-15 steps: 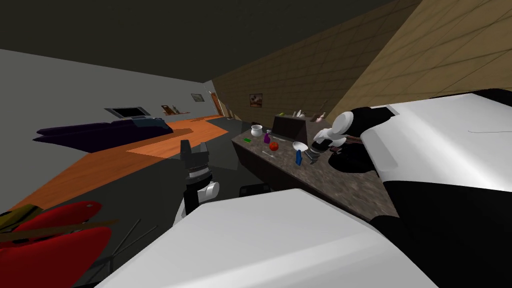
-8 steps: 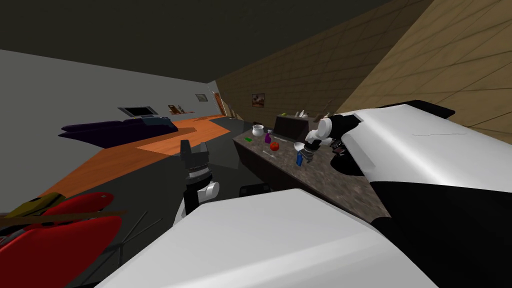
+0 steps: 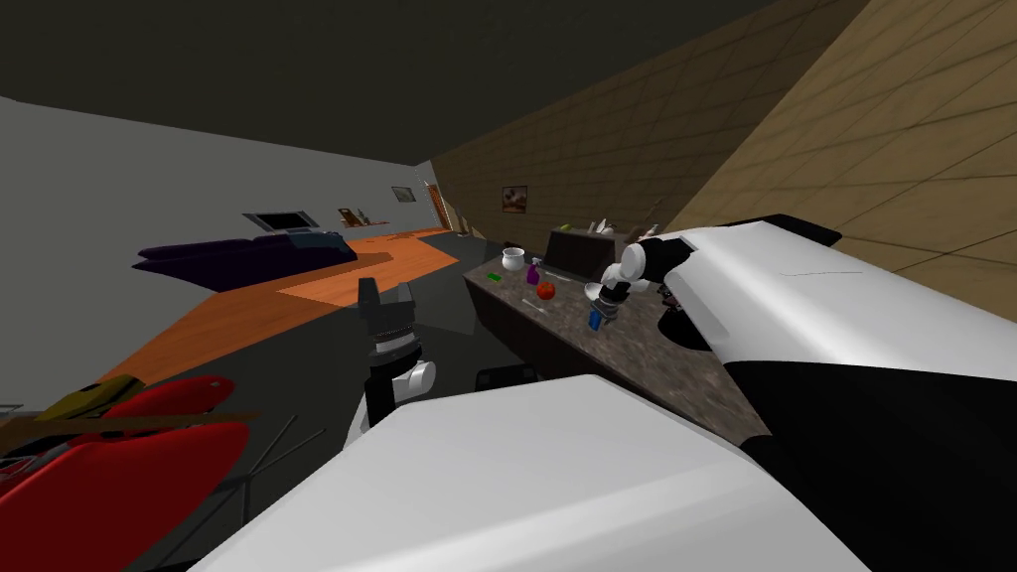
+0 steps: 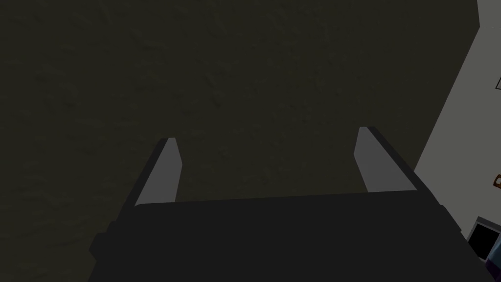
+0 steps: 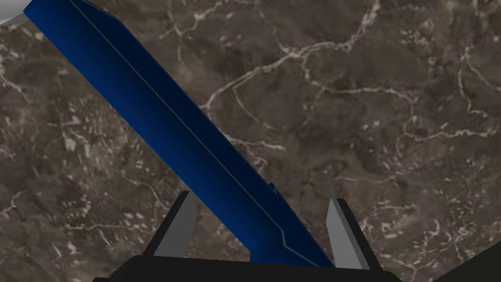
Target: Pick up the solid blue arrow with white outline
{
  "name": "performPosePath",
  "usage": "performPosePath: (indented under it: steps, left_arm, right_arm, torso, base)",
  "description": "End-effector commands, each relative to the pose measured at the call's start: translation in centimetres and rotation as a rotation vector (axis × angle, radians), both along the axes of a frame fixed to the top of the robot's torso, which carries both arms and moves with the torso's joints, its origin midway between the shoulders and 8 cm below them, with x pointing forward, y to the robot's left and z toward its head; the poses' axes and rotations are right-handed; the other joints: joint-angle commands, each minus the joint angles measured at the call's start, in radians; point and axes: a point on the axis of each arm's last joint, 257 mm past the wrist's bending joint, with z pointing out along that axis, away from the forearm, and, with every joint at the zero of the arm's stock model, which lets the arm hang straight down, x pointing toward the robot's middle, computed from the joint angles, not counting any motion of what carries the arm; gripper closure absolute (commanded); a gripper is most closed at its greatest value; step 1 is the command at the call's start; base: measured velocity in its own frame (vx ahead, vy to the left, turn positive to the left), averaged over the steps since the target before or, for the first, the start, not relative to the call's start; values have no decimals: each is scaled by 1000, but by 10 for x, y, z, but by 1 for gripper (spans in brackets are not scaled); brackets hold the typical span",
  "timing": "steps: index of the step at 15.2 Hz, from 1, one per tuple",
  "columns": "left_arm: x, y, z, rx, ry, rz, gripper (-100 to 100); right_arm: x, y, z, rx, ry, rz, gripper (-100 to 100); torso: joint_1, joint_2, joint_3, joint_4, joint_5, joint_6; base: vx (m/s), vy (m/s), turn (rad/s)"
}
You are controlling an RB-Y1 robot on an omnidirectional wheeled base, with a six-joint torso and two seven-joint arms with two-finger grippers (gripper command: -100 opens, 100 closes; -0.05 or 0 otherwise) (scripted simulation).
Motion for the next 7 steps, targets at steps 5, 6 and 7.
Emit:
performPosePath:
  steps: [5, 6, 7]
  left_arm:
    - [0, 0, 0, 0, 0, 0, 0]
    - [0, 0, 0, 0, 0, 0, 0]
    - [0, 0, 0, 0, 0, 0, 0]
  right_arm:
    - [3, 0, 12, 1, 0, 1, 100]
    - [4, 0, 16, 1, 1, 2, 100]
    - [4, 0, 10, 0, 0, 8, 100]
  torso:
    - [1, -2, -1, -1, 0, 3]
    - [1, -3, -2, -1, 1, 3]
    - [2, -3, -2, 0, 2, 3]
  base:
    - [0, 0, -1]
    - [9, 10, -45]
    - [6, 6, -15]
